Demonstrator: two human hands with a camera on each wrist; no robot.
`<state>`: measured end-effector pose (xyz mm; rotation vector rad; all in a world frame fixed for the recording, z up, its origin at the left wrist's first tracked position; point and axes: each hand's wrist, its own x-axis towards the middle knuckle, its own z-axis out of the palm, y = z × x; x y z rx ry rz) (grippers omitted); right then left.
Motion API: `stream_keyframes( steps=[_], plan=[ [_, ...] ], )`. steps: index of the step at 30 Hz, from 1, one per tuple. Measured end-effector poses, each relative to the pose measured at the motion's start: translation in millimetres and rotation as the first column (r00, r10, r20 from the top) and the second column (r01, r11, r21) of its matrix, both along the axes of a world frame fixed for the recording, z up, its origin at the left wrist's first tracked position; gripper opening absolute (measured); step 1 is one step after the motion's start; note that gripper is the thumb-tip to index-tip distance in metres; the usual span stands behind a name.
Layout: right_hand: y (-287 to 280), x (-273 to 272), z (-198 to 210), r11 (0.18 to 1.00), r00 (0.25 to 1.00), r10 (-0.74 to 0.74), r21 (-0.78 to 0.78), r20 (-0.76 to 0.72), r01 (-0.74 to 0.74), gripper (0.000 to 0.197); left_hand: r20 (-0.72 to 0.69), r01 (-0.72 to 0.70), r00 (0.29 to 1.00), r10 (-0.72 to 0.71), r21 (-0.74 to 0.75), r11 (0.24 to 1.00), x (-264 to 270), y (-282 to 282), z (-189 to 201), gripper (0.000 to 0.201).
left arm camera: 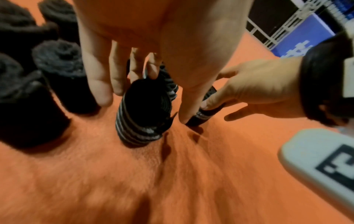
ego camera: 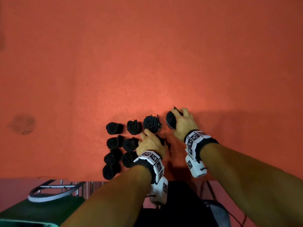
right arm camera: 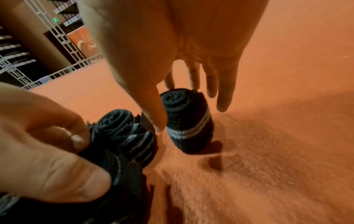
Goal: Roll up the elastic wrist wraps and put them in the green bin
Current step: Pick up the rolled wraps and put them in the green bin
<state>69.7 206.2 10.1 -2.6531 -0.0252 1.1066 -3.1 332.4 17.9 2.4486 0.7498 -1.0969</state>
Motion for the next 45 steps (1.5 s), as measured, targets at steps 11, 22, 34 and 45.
stream_keyframes(
  steps=[11,22,34,45],
  plan=[
    [10,7,-29,0.995,0.995,0.099,-0.023,0.026,-0.098,0.075,-0.059,-0.211,0.975,0.213,0.035,0.977,-1,-4,-25,0.099],
    [10,15,-29,0.995,0.991,0.096,-0.017,0.091,-0.095,0.057,-0.092,-0.239,0.967,0.239,0.004,0.971,3,-6,-21,0.106],
    [45,27,44,0.985,0.959,0.167,-0.008,0.228,-0.170,0.065,-0.072,-0.155,0.986,0.150,-0.071,0.985,1,42,33,0.099],
    [181,-11,102,0.908,0.824,0.285,0.138,0.490,-0.395,0.061,0.268,-0.439,0.819,0.507,-0.276,0.855,-67,177,84,0.060]
  ],
)
